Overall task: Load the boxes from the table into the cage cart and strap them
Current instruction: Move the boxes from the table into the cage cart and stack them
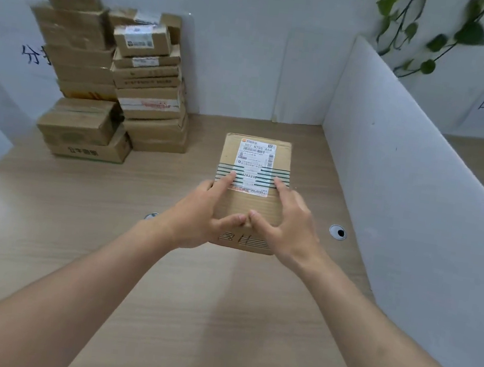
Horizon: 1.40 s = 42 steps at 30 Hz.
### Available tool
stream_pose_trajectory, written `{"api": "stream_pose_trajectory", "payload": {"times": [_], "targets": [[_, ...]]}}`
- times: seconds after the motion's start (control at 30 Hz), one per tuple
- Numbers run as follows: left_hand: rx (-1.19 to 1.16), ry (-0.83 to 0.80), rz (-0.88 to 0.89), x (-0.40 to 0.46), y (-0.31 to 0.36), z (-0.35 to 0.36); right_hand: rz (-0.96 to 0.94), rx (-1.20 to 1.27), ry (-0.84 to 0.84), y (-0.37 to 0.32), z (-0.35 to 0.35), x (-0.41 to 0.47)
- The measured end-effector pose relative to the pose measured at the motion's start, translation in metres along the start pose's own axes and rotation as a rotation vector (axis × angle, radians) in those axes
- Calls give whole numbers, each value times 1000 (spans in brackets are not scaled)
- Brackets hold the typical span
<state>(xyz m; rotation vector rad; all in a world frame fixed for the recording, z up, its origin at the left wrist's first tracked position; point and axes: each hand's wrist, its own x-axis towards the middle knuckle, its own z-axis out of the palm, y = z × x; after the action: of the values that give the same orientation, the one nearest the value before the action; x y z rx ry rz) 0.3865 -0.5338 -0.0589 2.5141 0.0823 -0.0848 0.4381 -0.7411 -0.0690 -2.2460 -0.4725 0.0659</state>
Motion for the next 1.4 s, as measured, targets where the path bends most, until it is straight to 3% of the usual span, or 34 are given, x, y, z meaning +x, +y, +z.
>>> {"api": "stream_pose_trajectory", "payload": {"times": [0.33, 0.57, 0.83, 1.4], "targets": [[168, 93, 7, -133, 39, -91, -177, -89, -59, -118, -35, -76], [220, 136, 20, -225, 28, -139, -294, -116, -61, -192, -23, -138], [207, 168, 20, -310, 6, -168, -296, -95, -39, -252, 11, -204], [178, 348, -309, -390, -37, -189, -489, -38, -296, -316, 75, -194]]}}
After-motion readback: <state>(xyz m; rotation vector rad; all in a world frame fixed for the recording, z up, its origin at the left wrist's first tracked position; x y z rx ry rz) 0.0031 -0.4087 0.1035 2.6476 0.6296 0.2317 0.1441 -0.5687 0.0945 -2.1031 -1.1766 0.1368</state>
